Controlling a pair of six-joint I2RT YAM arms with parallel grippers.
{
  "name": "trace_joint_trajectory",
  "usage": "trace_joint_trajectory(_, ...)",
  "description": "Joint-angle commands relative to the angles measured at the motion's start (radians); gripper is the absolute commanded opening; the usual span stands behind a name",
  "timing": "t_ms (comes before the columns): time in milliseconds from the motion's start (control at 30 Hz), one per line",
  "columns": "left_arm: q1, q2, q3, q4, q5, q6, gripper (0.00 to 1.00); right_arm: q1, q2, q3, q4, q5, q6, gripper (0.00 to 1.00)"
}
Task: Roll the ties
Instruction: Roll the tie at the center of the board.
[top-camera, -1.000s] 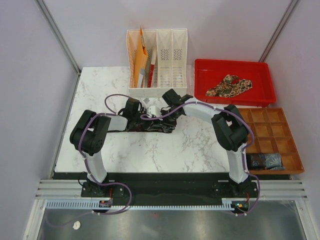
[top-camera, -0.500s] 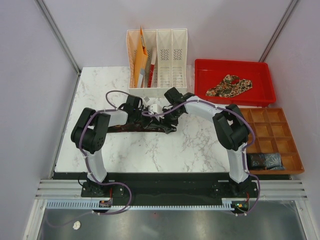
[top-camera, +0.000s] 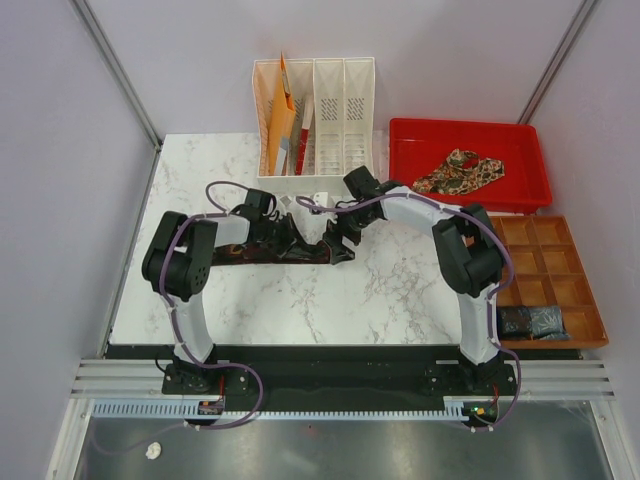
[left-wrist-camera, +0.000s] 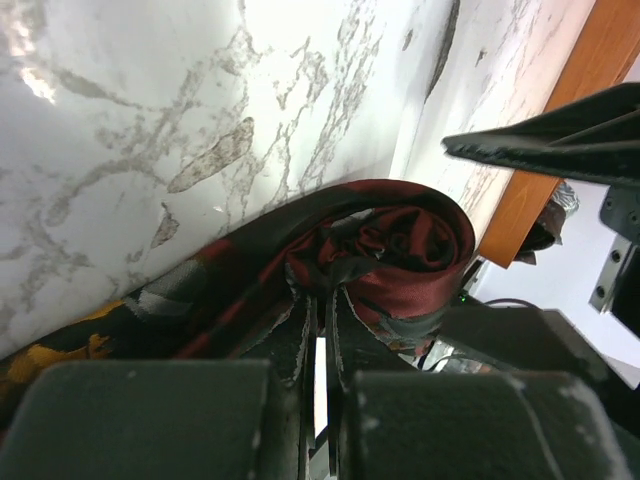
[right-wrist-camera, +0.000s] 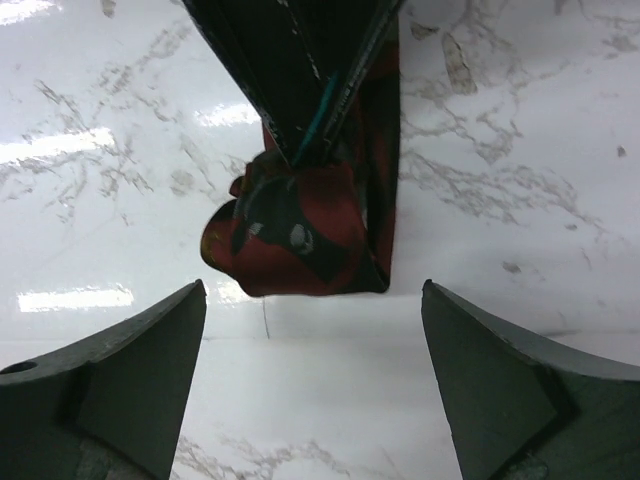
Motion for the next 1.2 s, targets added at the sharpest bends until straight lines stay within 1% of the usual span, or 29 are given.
trace_joint_trajectory(0, 0.025, 0.071, -0.021, -0.116, -0.185, 0.118, 0.02, 0.013, -0.034, -0.025, 0.102, -0.116, 0.034, 0.95)
trace_joint_trajectory(33, 0.026, 0.077, -0.019, -0.116, -0.187, 0.117, 0.02, 0.024, -0.033, -0.028, 0.102, -0.122, 0.020, 0.97)
trace_joint_trajectory(133, 0.026, 0.091, -0.012, -0.116, -0.181, 0.118, 0.02, 0.049, -0.039, -0.071, 0.142, -0.110, -0.009, 0.98)
trace_joint_trajectory(233, 0.026, 0.095, -0.013, -0.103, -0.168, 0.106, 0.02, 0.061, -0.028, -0.106, 0.270, -0.099, 0.027, 0.96)
trace_joint_trajectory(267, 0.026, 0.095, -0.021, -0.102, -0.168, 0.101, 0.02, 0.064, -0.019, -0.114, 0.283, -0.097, 0.027, 0.93)
trace_joint_trajectory(333, 0.026, 0.092, -0.030, -0.084, -0.159, 0.098, 0.02, 0.070, -0.005, -0.117, 0.301, -0.085, 0.011, 0.83)
trace_joint_trajectory(400, 0.025, 0.081, -0.055, -0.068, -0.141, 0.081, 0.02, 0.070, 0.006, -0.115, 0.304, -0.068, 0.003, 0.71)
trace_joint_trajectory(433, 0.023, 0.075, -0.062, -0.056, -0.139, 0.078, 0.02, 0.069, 0.006, -0.115, 0.306, -0.068, 0.003, 0.69)
trace_joint_trajectory(500, 0.017, 0.060, -0.093, -0.036, -0.139, 0.049, 0.02, 0.067, -0.006, -0.120, 0.306, -0.079, 0.004, 0.53)
trace_joint_trajectory(533, 0.016, 0.057, -0.108, -0.025, -0.139, 0.043, 0.02, 0.067, -0.020, -0.130, 0.304, -0.093, 0.004, 0.43)
trace_joint_trajectory(567, 0.012, 0.054, -0.114, -0.019, -0.139, 0.037, 0.02, 0.069, -0.026, -0.135, 0.303, -0.094, 0.003, 0.15)
trace_joint_trajectory(600, 0.005, 0.048, -0.119, -0.015, -0.139, 0.028, 0.02, 0.070, -0.034, -0.140, 0.301, -0.093, -0.003, 0.04)
trace_joint_trajectory(633, 0.002, 0.046, -0.127, 0.002, -0.139, 0.022, 0.02, 0.070, -0.039, -0.137, 0.274, -0.070, -0.012, 0.00)
trace_joint_trajectory(667, -0.003, 0.043, -0.131, 0.012, -0.138, 0.008, 0.02, 0.072, -0.034, -0.122, 0.234, -0.059, -0.038, 0.00)
trace_joint_trajectory(700, -0.009, 0.037, -0.136, 0.022, -0.138, 0.002, 0.02, 0.076, -0.025, -0.094, 0.181, -0.039, -0.105, 0.00)
trace_joint_trajectory(733, -0.012, 0.034, -0.147, 0.051, -0.127, -0.008, 0.02, 0.081, 0.013, -0.016, 0.048, 0.004, -0.130, 0.00)
trace_joint_trajectory(833, -0.011, 0.008, -0.167, 0.084, -0.104, -0.031, 0.06, 0.090, 0.052, 0.063, -0.100, 0.065, -0.187, 0.00)
trace_joint_trajectory(867, -0.003, -0.001, -0.174, 0.116, -0.096, -0.044, 0.07, 0.093, 0.047, 0.058, -0.105, 0.097, -0.199, 0.00)
trace_joint_trajectory(900, 0.003, -0.027, -0.182, 0.137, -0.085, -0.058, 0.15, 0.096, 0.043, 0.051, -0.108, 0.110, -0.206, 0.00)
trace_joint_trajectory(967, 0.017, -0.053, -0.222, 0.230, -0.036, -0.095, 0.23, 0.102, 0.041, 0.050, -0.122, 0.145, -0.216, 0.00)
trace_joint_trajectory(1000, 0.019, -0.067, -0.229, 0.252, -0.026, -0.104, 0.29, 0.110, 0.043, 0.057, -0.148, 0.153, -0.226, 0.00)
trace_joint_trajectory(1100, 0.023, -0.107, -0.254, 0.326, 0.037, -0.138, 0.37, 0.125, 0.039, 0.057, -0.169, 0.193, -0.247, 0.00)
trace_joint_trajectory(1167, 0.028, -0.138, -0.277, 0.372, 0.057, -0.162, 0.40, 0.132, 0.041, 0.067, -0.188, 0.216, -0.261, 0.00)
